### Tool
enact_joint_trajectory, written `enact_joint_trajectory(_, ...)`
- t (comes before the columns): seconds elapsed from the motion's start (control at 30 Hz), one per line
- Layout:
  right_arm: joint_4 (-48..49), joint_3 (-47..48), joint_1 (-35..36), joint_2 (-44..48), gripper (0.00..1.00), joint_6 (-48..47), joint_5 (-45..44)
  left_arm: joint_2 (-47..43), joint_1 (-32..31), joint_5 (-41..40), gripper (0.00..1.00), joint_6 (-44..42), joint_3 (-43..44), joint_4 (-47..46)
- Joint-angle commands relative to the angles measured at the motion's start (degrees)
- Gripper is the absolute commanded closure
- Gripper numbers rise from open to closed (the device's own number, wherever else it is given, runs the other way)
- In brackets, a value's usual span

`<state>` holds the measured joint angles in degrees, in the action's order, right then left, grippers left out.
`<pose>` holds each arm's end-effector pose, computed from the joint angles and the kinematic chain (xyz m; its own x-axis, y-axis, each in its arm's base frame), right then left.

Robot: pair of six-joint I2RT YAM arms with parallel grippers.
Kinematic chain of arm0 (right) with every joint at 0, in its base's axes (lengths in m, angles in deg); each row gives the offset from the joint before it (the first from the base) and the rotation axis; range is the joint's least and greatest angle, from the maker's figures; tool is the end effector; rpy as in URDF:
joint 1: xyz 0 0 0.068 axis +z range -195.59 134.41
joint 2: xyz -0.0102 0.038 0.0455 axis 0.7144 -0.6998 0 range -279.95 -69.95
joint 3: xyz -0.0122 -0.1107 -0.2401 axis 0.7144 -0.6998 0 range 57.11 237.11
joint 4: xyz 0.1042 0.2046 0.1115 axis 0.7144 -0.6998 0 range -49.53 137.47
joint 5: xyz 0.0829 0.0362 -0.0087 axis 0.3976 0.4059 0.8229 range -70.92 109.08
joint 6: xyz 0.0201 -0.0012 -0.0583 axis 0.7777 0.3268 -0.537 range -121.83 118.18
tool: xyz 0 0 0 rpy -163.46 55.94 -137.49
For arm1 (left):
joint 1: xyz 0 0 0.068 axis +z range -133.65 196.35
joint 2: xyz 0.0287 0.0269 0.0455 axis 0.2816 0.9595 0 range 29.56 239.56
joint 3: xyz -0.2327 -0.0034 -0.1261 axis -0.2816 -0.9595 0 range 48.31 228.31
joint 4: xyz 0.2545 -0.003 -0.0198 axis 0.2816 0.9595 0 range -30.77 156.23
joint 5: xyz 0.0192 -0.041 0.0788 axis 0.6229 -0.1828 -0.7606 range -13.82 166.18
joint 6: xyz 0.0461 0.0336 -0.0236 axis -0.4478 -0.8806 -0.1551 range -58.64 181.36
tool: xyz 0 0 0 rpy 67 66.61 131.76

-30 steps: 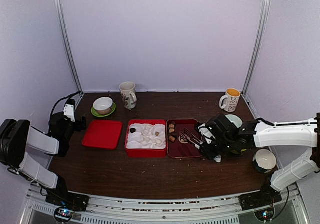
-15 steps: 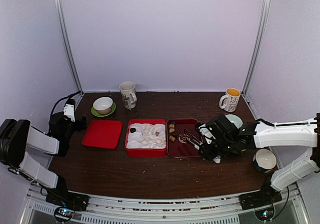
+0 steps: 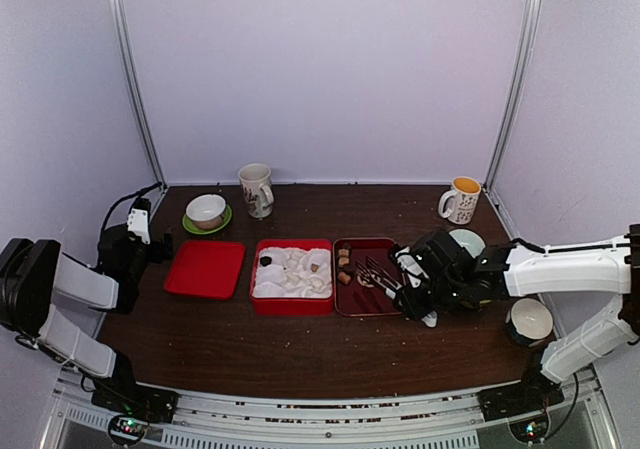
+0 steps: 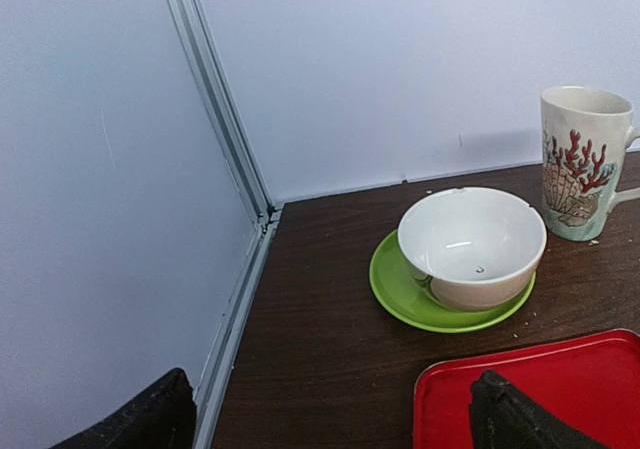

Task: Pack the chocolate
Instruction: Pick up the fake chocolate from the plate.

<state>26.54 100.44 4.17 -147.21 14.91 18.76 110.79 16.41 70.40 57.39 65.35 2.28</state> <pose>0.1709 0.2016 0.1810 -0.7250 -0.4110 -0.5527 -0.5769 0.8007 0.1613 0.2581 0.0049 0.1624 -0.1327 0.0688 -0.9888 -0.0919 0.9924 0.0814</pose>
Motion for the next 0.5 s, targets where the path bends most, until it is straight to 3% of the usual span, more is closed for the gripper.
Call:
enact_joint_trajectory(0.0,1.5,1.2,-0.2,-2.3,0.64,-0.3,-1.3,0.3,0.6,-0.3,0.02,0.1,0.8,-3.0)
enact_joint_trajectory(0.47,0.2,6.8,-0.2,-7.9,0.62,-1.1,-0.3,0.3,0.6,-0.2,0.02,0.1,0.9,-3.0)
